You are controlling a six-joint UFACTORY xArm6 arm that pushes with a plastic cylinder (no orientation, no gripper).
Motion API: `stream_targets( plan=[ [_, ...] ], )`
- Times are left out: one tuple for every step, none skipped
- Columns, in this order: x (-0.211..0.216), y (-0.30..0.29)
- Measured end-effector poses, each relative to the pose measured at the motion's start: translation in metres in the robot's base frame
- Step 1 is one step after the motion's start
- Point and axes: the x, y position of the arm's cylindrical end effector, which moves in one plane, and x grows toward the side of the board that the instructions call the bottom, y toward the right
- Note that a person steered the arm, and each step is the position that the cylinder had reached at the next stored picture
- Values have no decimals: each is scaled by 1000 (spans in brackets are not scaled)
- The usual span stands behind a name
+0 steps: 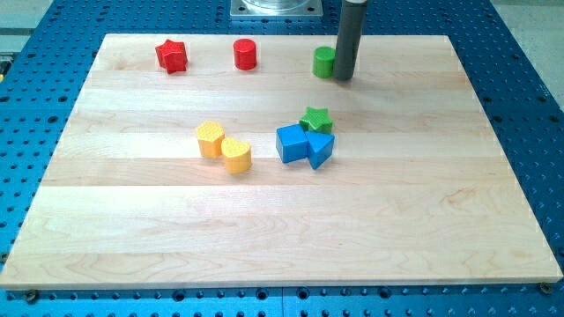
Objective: Move the green star into the yellow hexagon
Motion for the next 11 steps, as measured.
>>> stream_targets(
  plan=[
    [-7, -36],
    [3, -42],
    [46, 10],
    [101, 35],
    [114, -20],
    [121, -113],
    [139, -83],
    [158, -117],
    [144, -176],
    [124, -234],
    [106, -246]
  ],
)
